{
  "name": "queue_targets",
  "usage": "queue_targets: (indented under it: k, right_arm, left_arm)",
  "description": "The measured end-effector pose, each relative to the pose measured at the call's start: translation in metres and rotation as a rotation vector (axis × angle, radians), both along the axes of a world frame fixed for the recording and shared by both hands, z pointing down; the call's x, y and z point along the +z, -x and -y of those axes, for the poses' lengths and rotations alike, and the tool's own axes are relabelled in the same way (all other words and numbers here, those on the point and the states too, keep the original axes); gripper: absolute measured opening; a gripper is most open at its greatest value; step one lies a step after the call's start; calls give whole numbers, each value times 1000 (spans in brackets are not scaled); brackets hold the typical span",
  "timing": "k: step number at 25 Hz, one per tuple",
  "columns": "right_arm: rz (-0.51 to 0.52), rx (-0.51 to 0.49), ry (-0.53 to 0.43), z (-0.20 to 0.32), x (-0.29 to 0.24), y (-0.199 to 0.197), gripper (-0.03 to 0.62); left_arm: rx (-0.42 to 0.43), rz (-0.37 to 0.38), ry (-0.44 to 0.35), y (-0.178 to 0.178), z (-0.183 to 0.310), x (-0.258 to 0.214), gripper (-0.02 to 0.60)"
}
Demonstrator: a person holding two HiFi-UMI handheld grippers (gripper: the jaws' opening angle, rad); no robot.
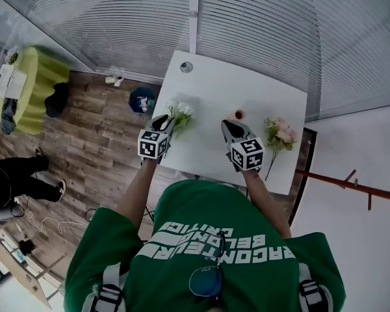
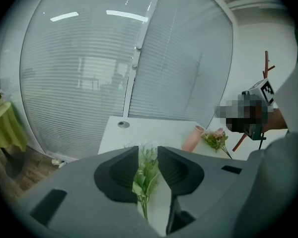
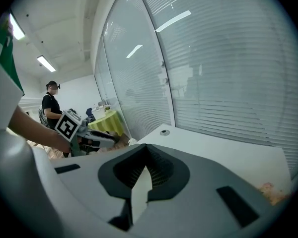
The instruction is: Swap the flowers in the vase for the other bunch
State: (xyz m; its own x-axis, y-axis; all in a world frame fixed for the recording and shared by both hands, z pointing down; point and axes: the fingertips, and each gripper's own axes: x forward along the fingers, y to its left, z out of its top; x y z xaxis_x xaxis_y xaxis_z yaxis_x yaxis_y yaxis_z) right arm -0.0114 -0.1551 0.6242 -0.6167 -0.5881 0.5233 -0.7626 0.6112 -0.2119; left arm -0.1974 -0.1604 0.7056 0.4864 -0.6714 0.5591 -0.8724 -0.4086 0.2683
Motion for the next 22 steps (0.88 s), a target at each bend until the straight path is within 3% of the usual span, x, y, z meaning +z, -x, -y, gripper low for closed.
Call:
queue_targets:
  k: [3, 7, 12, 22]
  right_arm:
    - [2, -40, 29, -3, 10, 22, 14]
    - [-7, -68, 56, -2, 24, 42, 14]
    - [-26, -73, 88, 5, 33, 52, 14]
    - [-59, -54, 144, 12, 58, 53, 14]
  left_arm:
    - [16, -5, 59, -1, 2, 20, 181]
    - [26, -25, 150, -2, 11, 48, 249]
    - [46, -32, 259, -8, 19, 74, 268]
    - [75, -27, 368, -13, 31, 116, 267]
